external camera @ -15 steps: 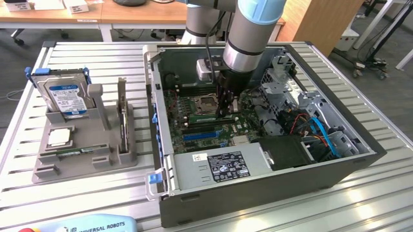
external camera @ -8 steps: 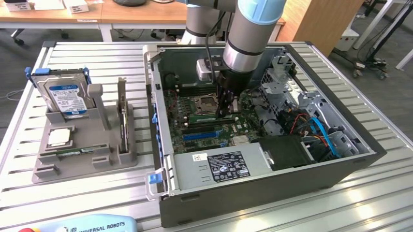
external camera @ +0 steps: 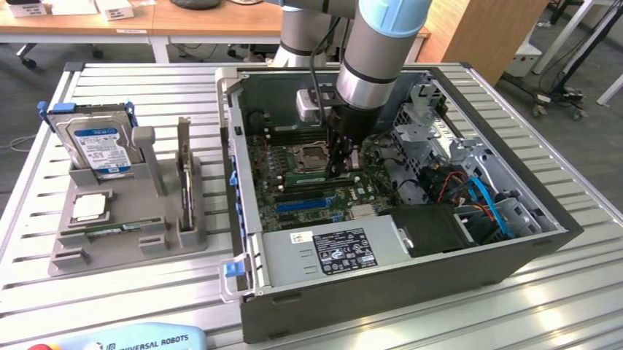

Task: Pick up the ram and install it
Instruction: 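Insert the ram into the slot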

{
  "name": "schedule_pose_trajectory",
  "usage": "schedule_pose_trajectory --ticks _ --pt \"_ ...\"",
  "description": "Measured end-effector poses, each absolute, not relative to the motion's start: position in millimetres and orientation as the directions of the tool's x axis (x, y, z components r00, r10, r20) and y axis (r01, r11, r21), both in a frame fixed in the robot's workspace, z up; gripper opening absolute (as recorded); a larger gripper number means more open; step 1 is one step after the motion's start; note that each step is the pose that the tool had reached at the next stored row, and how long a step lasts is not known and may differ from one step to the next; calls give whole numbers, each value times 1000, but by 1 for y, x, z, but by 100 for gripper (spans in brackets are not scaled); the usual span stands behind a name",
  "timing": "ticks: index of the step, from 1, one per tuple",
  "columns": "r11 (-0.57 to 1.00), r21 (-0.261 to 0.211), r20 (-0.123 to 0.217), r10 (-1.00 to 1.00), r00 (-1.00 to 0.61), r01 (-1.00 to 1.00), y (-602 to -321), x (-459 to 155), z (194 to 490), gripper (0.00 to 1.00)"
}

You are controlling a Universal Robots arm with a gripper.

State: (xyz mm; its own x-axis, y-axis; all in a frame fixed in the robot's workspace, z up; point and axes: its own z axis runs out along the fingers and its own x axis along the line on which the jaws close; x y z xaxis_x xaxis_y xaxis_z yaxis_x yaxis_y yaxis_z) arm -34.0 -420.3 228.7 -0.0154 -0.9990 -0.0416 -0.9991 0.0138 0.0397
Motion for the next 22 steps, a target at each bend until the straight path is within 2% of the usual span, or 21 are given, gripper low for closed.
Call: schedule_pose_trajectory --ticks 22 --pt "1 40 -42 -999 -3 -999 -420 -34 227 12"
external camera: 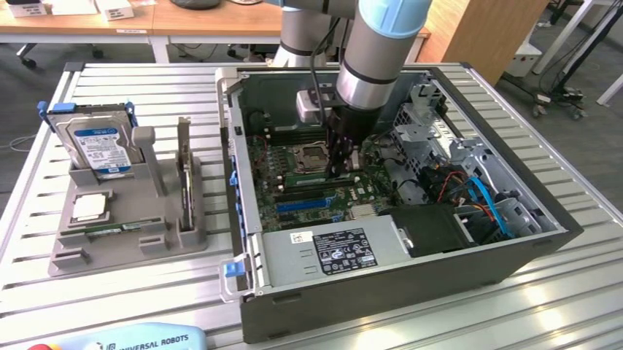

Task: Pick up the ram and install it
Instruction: 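Insert the ram into the slot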

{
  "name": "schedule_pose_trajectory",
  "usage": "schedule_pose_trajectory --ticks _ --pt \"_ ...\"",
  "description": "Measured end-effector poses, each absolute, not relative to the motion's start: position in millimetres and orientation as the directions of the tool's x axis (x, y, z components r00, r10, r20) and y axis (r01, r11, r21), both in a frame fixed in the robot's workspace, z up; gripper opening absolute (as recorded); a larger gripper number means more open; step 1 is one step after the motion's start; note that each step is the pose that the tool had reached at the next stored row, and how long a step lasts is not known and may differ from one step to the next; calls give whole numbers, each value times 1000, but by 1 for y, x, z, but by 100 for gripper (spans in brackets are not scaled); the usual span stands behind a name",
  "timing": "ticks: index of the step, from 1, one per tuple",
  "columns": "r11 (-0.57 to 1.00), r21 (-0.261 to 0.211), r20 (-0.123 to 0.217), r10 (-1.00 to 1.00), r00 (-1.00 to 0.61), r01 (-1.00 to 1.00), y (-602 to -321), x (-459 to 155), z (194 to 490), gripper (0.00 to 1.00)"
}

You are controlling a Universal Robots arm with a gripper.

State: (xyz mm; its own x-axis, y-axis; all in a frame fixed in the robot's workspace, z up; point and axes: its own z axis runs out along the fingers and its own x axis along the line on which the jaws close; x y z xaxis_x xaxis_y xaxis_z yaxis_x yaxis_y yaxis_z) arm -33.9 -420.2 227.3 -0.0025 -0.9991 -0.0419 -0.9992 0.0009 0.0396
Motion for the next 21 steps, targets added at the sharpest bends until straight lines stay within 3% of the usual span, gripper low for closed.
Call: schedule_pose_trajectory --ticks 17,21 --pt "1 40 -42 -999 -3 -999 -420 -34 223 12" --pt "1 40 -42 -999 -3 -999 -420 -34 223 18"
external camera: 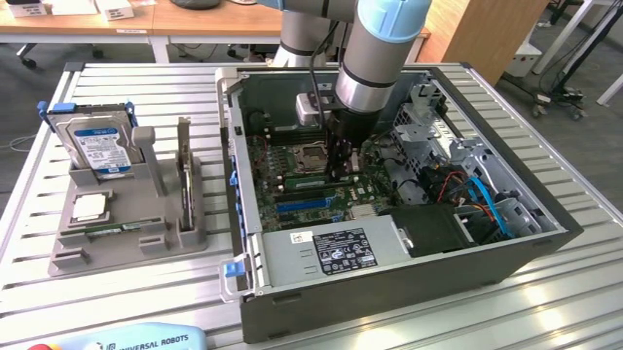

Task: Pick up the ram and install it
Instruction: 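Insert the ram into the slot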

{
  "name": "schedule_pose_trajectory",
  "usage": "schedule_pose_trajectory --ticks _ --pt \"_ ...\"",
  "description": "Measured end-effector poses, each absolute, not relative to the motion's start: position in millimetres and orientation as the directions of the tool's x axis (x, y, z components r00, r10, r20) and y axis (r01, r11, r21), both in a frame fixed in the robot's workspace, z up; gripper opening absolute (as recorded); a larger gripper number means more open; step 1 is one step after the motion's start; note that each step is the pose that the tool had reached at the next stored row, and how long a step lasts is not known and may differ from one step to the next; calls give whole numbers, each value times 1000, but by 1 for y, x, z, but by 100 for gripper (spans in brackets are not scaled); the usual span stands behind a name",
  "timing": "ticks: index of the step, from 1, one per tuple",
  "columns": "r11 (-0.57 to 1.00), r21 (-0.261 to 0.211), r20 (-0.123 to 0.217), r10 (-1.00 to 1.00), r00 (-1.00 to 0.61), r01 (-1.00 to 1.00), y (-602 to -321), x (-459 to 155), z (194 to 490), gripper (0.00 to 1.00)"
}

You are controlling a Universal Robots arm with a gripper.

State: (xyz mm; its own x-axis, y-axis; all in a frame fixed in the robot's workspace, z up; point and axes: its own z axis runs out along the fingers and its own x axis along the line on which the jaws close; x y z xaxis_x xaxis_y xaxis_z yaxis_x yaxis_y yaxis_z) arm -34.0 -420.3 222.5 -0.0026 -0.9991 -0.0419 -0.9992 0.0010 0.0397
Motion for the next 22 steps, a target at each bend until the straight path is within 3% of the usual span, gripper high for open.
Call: schedule_pose_trajectory --ticks 3,10,22 --pt "1 40 -42 -999 -3 -999 -420 -34 223 31" --pt "1 40 -42 -999 -3 -999 -420 -34 228 31" --pt "1 40 -42 -999 -3 -999 -420 -34 261 31"
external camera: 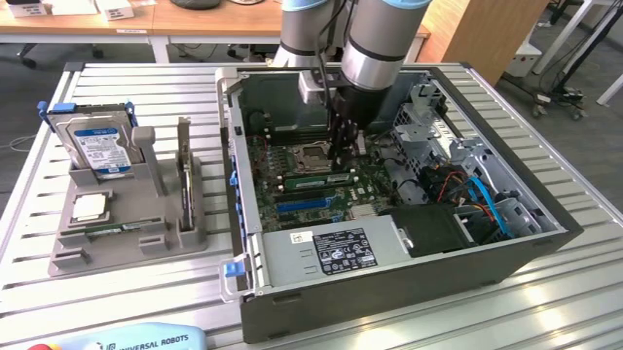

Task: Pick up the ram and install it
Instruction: 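Insert the ram into the slot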

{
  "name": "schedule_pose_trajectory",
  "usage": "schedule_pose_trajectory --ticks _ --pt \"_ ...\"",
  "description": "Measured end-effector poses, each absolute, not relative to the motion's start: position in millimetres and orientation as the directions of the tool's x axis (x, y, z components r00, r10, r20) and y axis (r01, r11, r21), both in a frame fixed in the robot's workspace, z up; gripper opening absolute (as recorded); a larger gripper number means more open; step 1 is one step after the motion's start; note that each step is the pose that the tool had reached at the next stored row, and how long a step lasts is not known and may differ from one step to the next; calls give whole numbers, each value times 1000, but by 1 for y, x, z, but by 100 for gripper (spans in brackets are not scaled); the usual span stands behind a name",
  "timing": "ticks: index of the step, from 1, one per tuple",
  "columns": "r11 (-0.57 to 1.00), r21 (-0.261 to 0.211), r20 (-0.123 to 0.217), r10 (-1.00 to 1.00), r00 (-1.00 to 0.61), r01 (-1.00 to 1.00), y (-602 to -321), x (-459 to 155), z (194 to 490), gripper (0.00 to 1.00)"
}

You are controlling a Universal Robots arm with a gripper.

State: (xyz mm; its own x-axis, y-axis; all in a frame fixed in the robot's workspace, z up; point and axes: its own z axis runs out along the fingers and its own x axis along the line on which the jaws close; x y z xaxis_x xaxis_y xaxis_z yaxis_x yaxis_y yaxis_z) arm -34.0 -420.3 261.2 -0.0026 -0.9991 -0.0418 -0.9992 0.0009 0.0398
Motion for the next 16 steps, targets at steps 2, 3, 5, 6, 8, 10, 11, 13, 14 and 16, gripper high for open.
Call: schedule_pose_trajectory --ticks 2,3,5,6,8,10,11,13,14,16 --pt "1 40 -42 -999 -3 -999 -420 -34 267 31" --pt "1 40 -42 -999 -3 -999 -420 -34 270 31" --pt "1 40 -42 -999 -3 -999 -420 -34 276 31" --pt "1 40 -42 -999 -3 -999 -420 -34 279 31" --pt "1 40 -42 -999 -3 -999 -420 -34 286 31" --pt "1 40 -42 -999 -3 -999 -420 -34 291 31" --pt "1 40 -42 -999 -3 -999 -420 -34 294 31" --pt "1 40 -42 -999 -3 -999 -420 -34 294 31" --pt "1 40 -42 -999 -3 -999 -420 -34 294 31" --pt "1 40 -42 -999 -3 -999 -420 -34 294 31"
